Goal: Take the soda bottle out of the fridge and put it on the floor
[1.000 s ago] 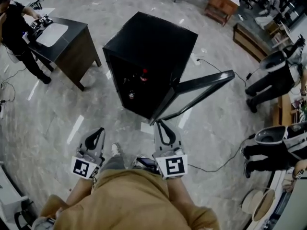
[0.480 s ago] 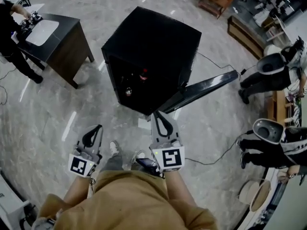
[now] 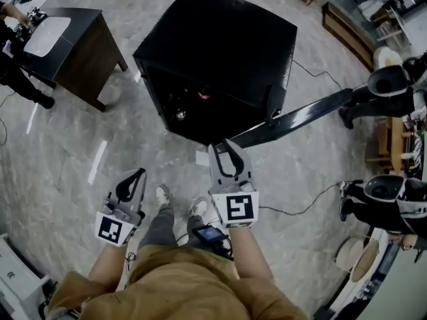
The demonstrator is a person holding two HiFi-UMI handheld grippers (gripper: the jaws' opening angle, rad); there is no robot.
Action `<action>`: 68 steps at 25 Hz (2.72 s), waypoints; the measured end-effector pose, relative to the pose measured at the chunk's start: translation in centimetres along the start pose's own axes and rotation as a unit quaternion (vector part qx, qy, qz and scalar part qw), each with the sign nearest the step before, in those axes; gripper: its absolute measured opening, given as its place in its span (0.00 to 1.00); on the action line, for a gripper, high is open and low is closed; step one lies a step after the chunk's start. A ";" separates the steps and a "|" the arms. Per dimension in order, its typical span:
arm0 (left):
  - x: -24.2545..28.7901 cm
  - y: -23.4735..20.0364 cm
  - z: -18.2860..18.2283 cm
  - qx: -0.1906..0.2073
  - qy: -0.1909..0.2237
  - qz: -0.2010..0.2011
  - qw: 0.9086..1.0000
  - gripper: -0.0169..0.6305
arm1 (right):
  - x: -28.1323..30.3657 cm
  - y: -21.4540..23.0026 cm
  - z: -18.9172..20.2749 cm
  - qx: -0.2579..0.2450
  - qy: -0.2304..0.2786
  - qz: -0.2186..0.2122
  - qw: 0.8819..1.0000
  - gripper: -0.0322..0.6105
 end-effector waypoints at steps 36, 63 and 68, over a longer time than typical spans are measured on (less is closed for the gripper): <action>9.6 -7.7 13.1 -0.042 -0.004 0.011 0.999 0.03 | 21.5 4.4 16.5 0.031 -0.061 0.028 0.997 0.45; 10.2 -10.1 14.5 -0.060 -0.015 -0.005 0.998 0.03 | 27.4 6.8 17.8 0.013 -0.076 0.030 0.997 0.54; 10.4 -9.8 14.8 -0.058 -0.018 -0.003 0.998 0.03 | 27.7 7.2 18.4 0.015 -0.079 0.036 0.996 0.54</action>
Point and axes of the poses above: the fingertips, and each gripper's own axes: x forward along the fingers, y to its right, z out of its underside, the point moved 6 cm from there along -x, backward along the fingers, and after that the axes turned 2 degrees about z, right-handed, at the moved point
